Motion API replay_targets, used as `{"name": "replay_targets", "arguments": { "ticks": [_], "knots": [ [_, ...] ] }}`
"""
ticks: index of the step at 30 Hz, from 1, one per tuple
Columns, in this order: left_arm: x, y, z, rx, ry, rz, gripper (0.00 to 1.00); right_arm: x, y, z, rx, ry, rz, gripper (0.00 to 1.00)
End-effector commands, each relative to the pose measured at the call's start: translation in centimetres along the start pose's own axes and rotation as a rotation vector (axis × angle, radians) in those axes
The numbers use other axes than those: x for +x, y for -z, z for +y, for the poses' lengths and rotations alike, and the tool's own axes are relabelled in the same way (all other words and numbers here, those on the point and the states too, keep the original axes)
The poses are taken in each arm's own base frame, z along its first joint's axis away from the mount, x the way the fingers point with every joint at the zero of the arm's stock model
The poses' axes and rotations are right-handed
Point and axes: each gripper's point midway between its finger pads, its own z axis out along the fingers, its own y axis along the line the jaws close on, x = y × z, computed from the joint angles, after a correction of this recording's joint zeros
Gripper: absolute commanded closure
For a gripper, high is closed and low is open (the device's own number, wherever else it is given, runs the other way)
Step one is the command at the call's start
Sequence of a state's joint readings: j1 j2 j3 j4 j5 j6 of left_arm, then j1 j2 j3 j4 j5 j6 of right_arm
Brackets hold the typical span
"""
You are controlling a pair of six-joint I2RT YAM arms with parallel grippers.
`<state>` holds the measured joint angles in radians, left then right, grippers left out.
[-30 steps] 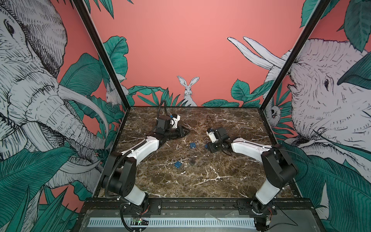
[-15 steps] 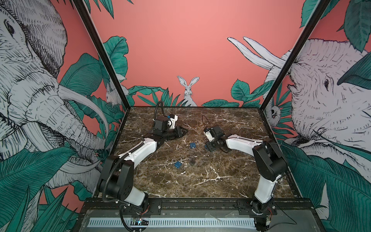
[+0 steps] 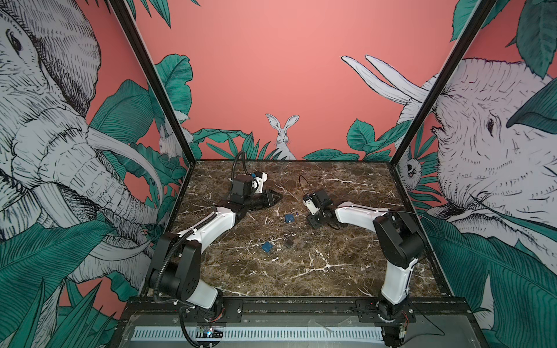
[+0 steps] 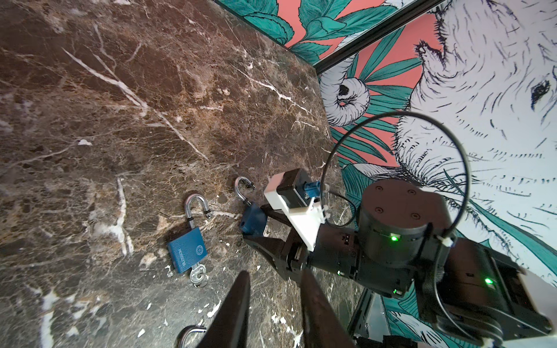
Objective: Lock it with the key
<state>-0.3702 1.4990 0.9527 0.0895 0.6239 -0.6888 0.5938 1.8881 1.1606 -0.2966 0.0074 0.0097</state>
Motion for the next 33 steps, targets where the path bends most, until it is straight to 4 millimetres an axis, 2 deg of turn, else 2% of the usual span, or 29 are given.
{"name": "replay_targets", "arguments": {
  "ticks": [1, 5, 8, 15, 24, 26, 29, 33],
  "knots": [
    [-0.3, 0.4, -0.4, 0.018, -0.009, -0.018, 0.69, 0.0, -0.3, 0.2, 0.006, 0.019, 0.018, 0.48],
    [-0.3, 0.5, -0.3, 0.019, -0.007, -0.02, 0.69, 0.2, -0.7, 0.2, 0.016, 0.026, 0.039, 0.55],
    [-0.3, 0.5, -0.3, 0.018, -0.005, -0.02, 0.69, 0.5, -0.9, 0.2, 0.016, 0.028, 0.049, 0.57],
    [-0.4, 0.5, -0.4, 0.022, -0.006, -0.02, 0.69, 0.7, -1.4, 0.3, 0.02, 0.029, 0.066, 0.5],
    [-0.5, 0.4, -0.4, 0.022, -0.004, -0.02, 0.69, 0.7, -1.8, 0.4, 0.022, 0.04, 0.083, 0.51],
    [-0.6, 0.5, -0.4, 0.023, -0.005, -0.023, 0.69, 0.8, -2.0, 0.4, 0.025, 0.042, 0.092, 0.59],
    [-0.6, 0.6, -0.4, 0.021, -0.005, -0.024, 0.69, 0.9, -1.8, 0.4, 0.028, 0.044, 0.095, 0.78],
    [-0.5, 0.9, -0.2, -0.005, -0.024, -0.017, 0.73, 0.2, -0.5, 0.5, 0.023, 0.042, 0.052, 0.92]
  ]
}}
